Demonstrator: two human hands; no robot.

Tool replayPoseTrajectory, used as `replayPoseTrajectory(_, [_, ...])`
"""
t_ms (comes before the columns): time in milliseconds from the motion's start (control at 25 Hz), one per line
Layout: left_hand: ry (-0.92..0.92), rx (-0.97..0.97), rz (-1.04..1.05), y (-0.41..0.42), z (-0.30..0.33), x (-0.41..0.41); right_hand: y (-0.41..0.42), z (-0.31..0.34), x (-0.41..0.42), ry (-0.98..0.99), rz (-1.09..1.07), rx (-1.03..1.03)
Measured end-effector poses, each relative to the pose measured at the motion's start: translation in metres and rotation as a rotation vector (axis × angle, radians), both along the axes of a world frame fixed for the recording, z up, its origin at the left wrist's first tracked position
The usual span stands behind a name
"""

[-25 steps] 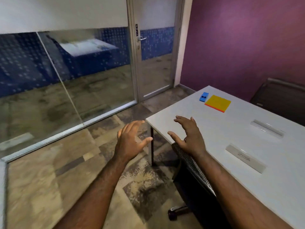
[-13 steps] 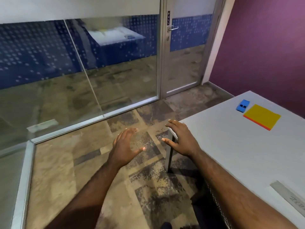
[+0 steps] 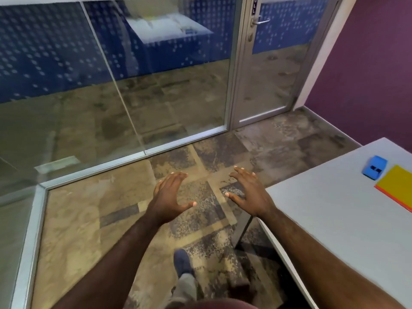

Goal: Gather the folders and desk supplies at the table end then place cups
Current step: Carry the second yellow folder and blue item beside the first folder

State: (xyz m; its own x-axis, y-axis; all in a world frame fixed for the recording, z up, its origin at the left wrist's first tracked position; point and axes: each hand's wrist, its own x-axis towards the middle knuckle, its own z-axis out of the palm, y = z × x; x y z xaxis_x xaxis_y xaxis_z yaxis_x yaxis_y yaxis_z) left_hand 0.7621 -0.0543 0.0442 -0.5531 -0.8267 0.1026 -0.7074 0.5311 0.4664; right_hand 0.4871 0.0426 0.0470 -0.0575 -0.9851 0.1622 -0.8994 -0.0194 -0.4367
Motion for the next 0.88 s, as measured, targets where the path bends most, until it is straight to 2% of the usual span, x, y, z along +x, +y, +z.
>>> replayPoseTrajectory(200, [-0.009, 0.003, -0.092, -0.12, -0.018, -0.027, -0.089, -0.025, -0.016, -0.005, -0.119, 0.032])
replayPoseTrajectory(480, [-0.028, -0.013, -0.314, -0.269, -0.015, -0.081, -0.193, -0.026, -0.047, -0.032, -0.313, 0.034])
replayPoseTrajectory(880, [-0.026, 0.014, -0.633, -0.413, -0.016, -0.268, -0.286, -0.058, -0.176, -0.094, -0.613, 0.018])
